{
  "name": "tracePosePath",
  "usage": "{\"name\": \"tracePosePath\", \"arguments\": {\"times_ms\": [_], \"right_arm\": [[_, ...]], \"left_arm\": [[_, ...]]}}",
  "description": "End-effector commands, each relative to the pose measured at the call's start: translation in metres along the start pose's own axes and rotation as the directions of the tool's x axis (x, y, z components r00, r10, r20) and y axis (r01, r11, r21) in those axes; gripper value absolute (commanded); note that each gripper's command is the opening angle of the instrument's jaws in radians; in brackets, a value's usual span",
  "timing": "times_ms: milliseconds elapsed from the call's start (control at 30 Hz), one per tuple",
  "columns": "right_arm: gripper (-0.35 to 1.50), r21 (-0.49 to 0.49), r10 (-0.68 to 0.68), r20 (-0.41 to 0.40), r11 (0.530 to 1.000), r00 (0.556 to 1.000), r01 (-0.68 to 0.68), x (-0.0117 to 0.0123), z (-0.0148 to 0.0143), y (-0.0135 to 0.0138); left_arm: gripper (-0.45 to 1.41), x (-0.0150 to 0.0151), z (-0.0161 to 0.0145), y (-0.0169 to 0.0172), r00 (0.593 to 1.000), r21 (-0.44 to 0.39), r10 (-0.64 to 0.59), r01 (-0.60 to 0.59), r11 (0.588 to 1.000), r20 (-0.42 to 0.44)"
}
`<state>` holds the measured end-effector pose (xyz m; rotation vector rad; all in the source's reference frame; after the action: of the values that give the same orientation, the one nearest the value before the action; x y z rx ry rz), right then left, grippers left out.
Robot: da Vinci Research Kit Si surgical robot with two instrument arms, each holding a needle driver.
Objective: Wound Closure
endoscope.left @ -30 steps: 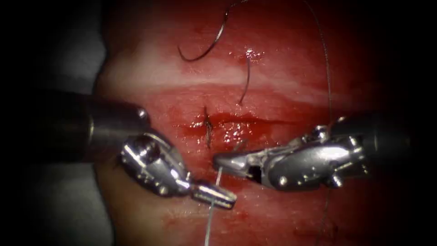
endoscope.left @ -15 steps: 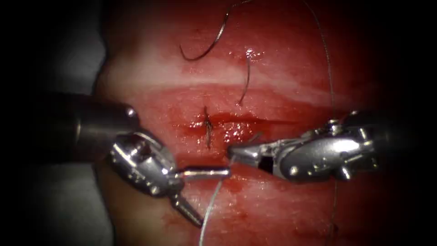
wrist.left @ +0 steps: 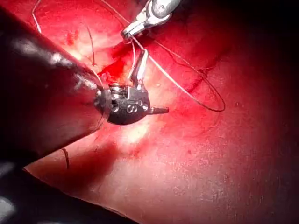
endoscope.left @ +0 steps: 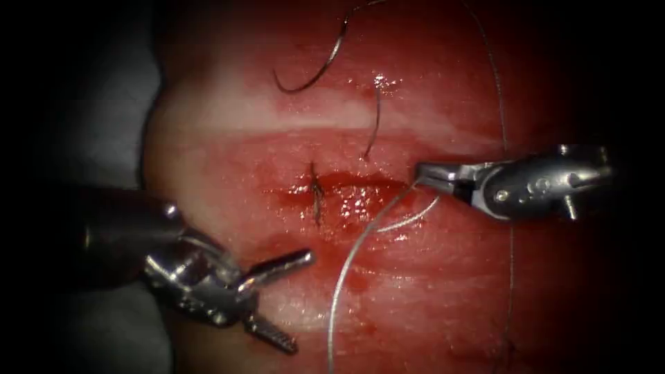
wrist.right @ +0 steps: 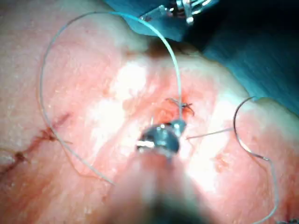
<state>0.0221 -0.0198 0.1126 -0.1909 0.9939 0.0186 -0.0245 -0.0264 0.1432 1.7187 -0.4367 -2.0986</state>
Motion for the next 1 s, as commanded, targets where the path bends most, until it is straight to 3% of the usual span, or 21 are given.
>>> {"name": "tracePosePath", "arguments": {"times_ms": [33,333,533,800,867,900,933,1000], "right_arm": [[-0.35,0.000,0.016,0.003,1.000,1.000,-0.016,-0.0010,0.0010,-0.0001],[-0.35,0.008,0.049,0.020,0.999,0.999,-0.049,-0.0030,0.0019,0.0017],[-0.35,0.014,0.064,0.027,0.998,0.998,-0.065,-0.0039,0.0024,0.0017],[-0.35,0.020,0.066,0.034,0.998,0.997,-0.066,-0.0047,0.0028,0.0014],[-0.35,0.020,0.066,0.034,0.998,0.997,-0.066,-0.0047,0.0028,0.0014],[-0.35,0.020,0.066,0.034,0.998,0.997,-0.066,-0.0047,0.0028,0.0014],[-0.35,0.020,0.066,0.034,0.998,0.997,-0.066,-0.0047,0.0028,0.0014],[-0.35,0.020,0.065,0.034,0.998,0.997,-0.066,-0.0047,0.0028,0.0013]], "left_arm": [[1.32,-0.0001,0.0009,0.0012,1.000,-0.001,0.000,0.000,1.000,0.008],[1.28,-0.0011,0.0025,0.0014,0.997,0.053,0.052,-0.055,0.997,0.049],[1.18,-0.0008,0.0027,0.0016,0.998,0.063,0.062,-0.063,0.996,0.015],[0.88,-0.0001,0.0027,0.0020,0.994,0.053,0.102,-0.100,0.994,-0.038],[0.68,-0.0001,0.0028,0.0020,0.994,0.053,0.102,-0.100,0.994,-0.038],[0.46,0.0000,0.0028,0.0021,0.994,0.052,0.102,-0.100,0.994,-0.042],[-0.35,0.0000,0.0027,0.0021,0.992,0.050,0.109,-0.106,0.993,-0.056],[-0.45,0.0000,0.0025,0.0022,0.991,0.046,0.110,-0.107,0.993,-0.076]]}}
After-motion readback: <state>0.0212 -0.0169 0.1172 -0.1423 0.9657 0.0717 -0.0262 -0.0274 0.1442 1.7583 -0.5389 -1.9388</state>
